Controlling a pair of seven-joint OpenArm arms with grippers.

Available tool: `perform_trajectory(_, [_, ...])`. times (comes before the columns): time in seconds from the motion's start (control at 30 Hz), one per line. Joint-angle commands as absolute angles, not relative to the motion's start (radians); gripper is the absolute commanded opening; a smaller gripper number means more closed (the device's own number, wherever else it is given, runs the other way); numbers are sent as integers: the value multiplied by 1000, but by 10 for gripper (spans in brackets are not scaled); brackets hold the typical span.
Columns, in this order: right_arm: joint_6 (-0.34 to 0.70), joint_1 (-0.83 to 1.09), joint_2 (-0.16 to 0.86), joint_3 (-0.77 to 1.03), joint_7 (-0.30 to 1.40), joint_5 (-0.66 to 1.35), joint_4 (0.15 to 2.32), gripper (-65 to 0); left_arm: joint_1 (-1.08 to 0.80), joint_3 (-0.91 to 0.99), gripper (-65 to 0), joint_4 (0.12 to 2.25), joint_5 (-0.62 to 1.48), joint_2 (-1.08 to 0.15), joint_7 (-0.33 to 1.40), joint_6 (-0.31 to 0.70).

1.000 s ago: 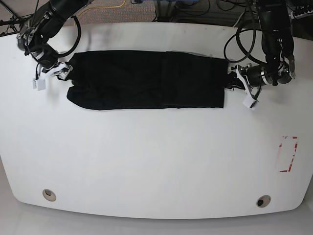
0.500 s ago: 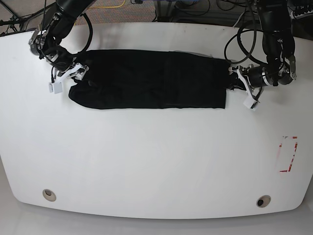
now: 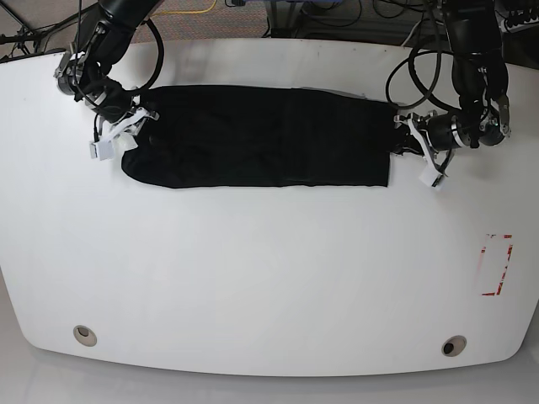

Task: Fold the T-shirt properly
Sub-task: 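Hold both strip ends and pull them apart to straighten the fold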

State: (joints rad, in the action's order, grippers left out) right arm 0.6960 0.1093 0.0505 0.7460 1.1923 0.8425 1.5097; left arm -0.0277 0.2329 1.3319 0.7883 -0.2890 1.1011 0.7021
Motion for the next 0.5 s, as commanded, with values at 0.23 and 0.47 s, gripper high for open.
perform_trajectory(0.23, [698,102,102,751,1170,875,1570,-650,-25,156,-612,1334,727,-303,1133,698])
perform_trajectory(0.47, [633,153,107,751,1170,877,1773,-650,-24,143,-612,1336,696,-292,1133,698])
